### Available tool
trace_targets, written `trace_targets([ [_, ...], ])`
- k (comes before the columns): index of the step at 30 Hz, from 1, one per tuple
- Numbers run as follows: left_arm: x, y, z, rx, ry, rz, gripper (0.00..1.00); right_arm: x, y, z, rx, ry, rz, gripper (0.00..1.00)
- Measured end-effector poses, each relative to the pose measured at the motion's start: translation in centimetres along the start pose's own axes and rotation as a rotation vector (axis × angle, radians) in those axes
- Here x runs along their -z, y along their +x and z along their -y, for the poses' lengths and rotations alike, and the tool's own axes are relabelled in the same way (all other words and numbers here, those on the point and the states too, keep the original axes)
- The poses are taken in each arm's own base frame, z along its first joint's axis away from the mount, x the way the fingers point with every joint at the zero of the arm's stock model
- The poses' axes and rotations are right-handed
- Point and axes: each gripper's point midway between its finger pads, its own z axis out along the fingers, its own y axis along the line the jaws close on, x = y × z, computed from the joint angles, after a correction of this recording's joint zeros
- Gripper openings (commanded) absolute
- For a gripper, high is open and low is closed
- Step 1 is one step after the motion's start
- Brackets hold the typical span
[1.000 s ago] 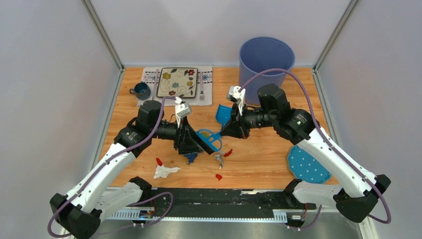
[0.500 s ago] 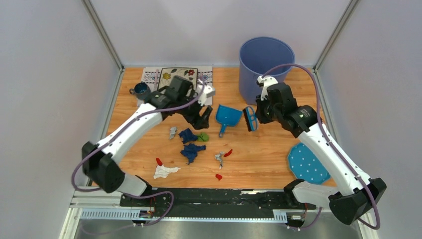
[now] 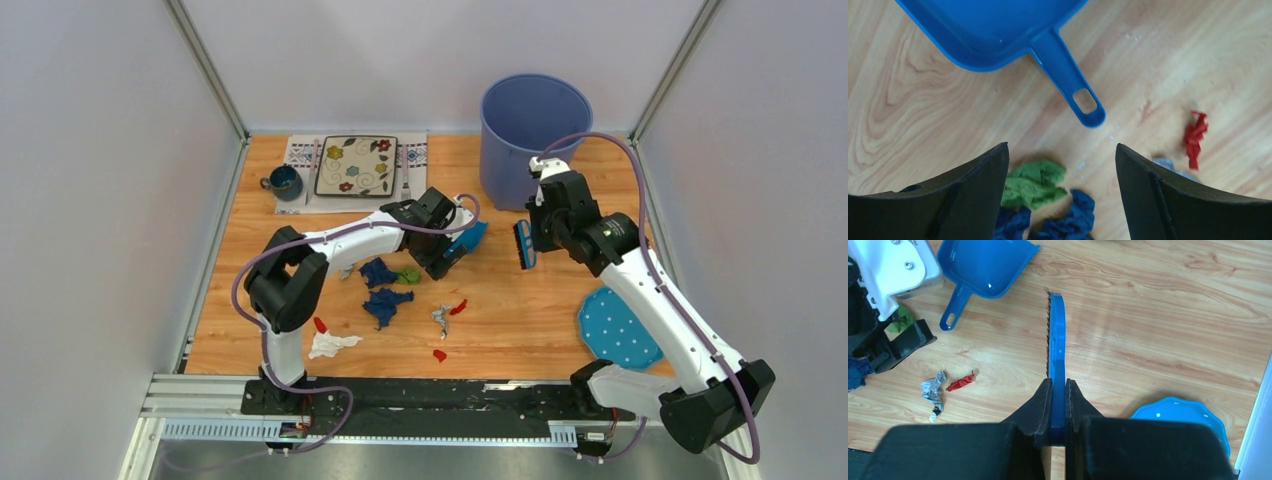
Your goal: Sweep away the paper scraps from the table
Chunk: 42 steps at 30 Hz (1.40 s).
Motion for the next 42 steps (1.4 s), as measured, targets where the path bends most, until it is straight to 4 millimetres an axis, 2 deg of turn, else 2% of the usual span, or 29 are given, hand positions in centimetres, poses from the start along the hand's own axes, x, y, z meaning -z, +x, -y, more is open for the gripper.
trace_targets([
  [6,-2.6,-1.4,0.1,0.002,-0.029,0.049,0.86,-0.2,0.4,0.6,-0.004,0.018,-0.019,0.0],
  [11,-3.8,-2.1,0.3,0.002,-0.04,0.076,0.86,-0.5,1.1,0.7,0.004,0.021,-0.04,0.0],
  [14,-5.0,-2.0,-0.3,0.021,-0.071,0.072,0.69,-0.6,1.3,0.7,0.007,0.022,-0.048,0.0],
  [15,-5.4,-1.8,-0.3,0.035,-0.073,0.066,0.51,-0.6,1.3,0.7,0.007,0.023,-0.048,0.0],
  [17,-5.6,-2.3,-0.8,0.05,-0.094,0.08,0.32,-0.6,1.3,0.7,0.01,0.023,-0.05,0.0],
  [18,-5.7,-2.4,-0.8,0.057,-0.097,0.084,0.03,-0.6,1.3,0.7,0.012,0.024,-0.051,0.0],
  [19,-5.7,-2.4,-0.9,0.064,-0.102,0.086,0.0,-0.6,1.4,0.8,0.013,0.024,-0.052,0.0],
  [24,-5.7,-2.4,-1.1,0.072,-0.112,0.086,0.0,-0.4,1.6,0.7,0.016,0.017,-0.056,0.0],
  [27,-5.2,-1.6,-1.1,0.072,-0.116,0.07,0.0,0.0,1.5,0.5,0.015,-0.001,-0.048,0.0],
  [28,-3.9,0.1,-1.0,0.079,-0.111,0.031,0.0,0.5,1.4,0.3,0.012,-0.02,-0.037,0.0],
  [29,-3.7,0.2,-1.0,0.079,-0.111,0.029,0.0,0.5,1.3,0.2,0.013,-0.02,-0.036,0.0],
  [32,-1.0,1.1,-1.0,0.083,-0.098,0.035,0.0,1.3,1.0,0.1,0.013,-0.03,-0.033,0.0],
  [34,2.2,0.9,-1.4,0.06,-0.11,0.07,0.0,2.2,0.4,-0.1,0.02,-0.029,-0.017,0.0],
  [36,6.1,-0.6,-2.4,0.025,-0.157,0.154,0.0,3.1,-0.4,-0.7,0.032,-0.041,0.009,0.0],
  [38,10.6,-2.0,-3.7,0.005,-0.211,0.242,0.0,4.1,-1.3,-2.3,0.058,-0.085,0.047,0.0],
  [39,12.2,-2.4,-4.3,-0.001,-0.229,0.272,0.0,4.5,-1.6,-3.2,0.073,-0.113,0.059,0.0],
  [41,16.5,-2.8,-6.1,-0.002,-0.285,0.336,0.0,5.3,-1.8,-6.1,0.124,-0.198,0.083,0.0],
  [42,17.8,-2.8,-6.8,0.001,-0.308,0.349,0.0,5.7,-1.8,-8.2,0.163,-0.254,0.089,0.0],
])
